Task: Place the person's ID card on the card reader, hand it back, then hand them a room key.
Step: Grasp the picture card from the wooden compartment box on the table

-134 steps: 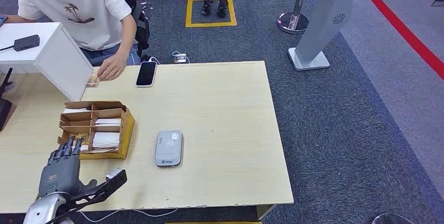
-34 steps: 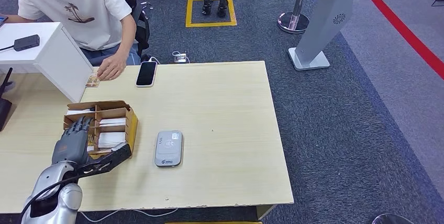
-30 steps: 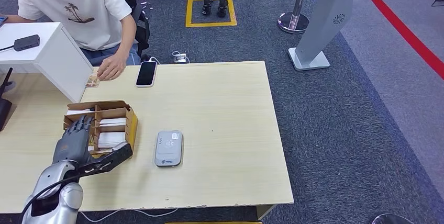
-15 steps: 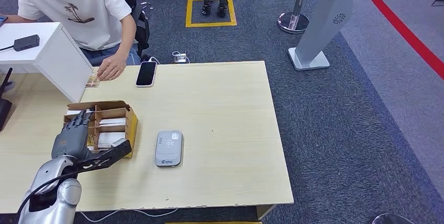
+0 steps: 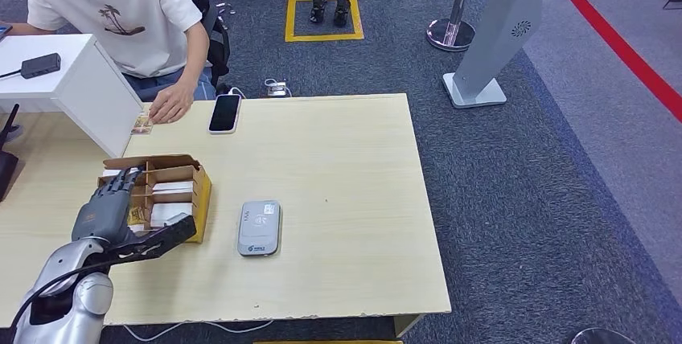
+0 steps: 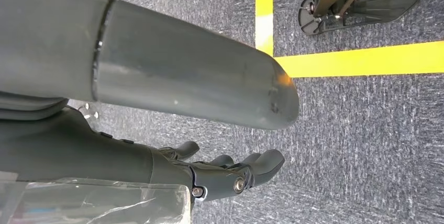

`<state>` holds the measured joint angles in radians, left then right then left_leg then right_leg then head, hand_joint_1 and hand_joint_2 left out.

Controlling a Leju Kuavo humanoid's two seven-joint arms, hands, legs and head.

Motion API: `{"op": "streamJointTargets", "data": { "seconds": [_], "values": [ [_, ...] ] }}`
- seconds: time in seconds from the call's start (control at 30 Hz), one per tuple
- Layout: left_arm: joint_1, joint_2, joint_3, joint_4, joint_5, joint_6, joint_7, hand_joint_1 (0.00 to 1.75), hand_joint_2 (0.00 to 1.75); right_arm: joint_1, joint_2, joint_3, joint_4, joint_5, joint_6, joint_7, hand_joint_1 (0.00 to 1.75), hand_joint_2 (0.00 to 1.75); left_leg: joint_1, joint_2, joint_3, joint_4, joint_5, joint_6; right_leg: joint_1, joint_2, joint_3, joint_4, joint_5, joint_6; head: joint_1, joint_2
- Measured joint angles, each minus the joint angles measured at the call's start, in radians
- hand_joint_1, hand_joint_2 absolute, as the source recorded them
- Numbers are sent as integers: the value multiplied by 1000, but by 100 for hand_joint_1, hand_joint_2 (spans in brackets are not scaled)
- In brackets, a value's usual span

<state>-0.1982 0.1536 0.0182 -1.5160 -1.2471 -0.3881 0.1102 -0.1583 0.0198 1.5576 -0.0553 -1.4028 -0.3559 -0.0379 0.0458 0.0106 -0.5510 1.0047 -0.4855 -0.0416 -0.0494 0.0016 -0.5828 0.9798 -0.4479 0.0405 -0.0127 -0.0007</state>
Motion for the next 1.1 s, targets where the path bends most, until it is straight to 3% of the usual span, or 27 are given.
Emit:
{"op": "streamJointTargets", "data": {
  "seconds": [0.47,0.87,0.97,1.1],
  "values": [
    [33,46,-17,-48,55,-14,0,0,175,-4,0,0,0,15,0,-1,0,0,0,0,0,0,0,0,0,0,0,0,0,0,0,0],
    [65,126,-17,-125,149,-60,11,0,175,-29,1,0,-7,32,6,1,0,0,0,0,0,0,0,0,0,0,0,0,0,0,0,0],
    [104,142,-17,-162,181,-54,23,0,175,-30,2,0,-8,43,6,4,0,0,0,0,-1,0,0,0,0,1,0,0,0,0,0,0],
    [213,148,-17,-243,199,-17,52,0,175,-32,3,0,-8,69,0,14,0,0,0,1,0,0,-1,0,0,1,0,0,-1,0,0,0]
  ]
}}
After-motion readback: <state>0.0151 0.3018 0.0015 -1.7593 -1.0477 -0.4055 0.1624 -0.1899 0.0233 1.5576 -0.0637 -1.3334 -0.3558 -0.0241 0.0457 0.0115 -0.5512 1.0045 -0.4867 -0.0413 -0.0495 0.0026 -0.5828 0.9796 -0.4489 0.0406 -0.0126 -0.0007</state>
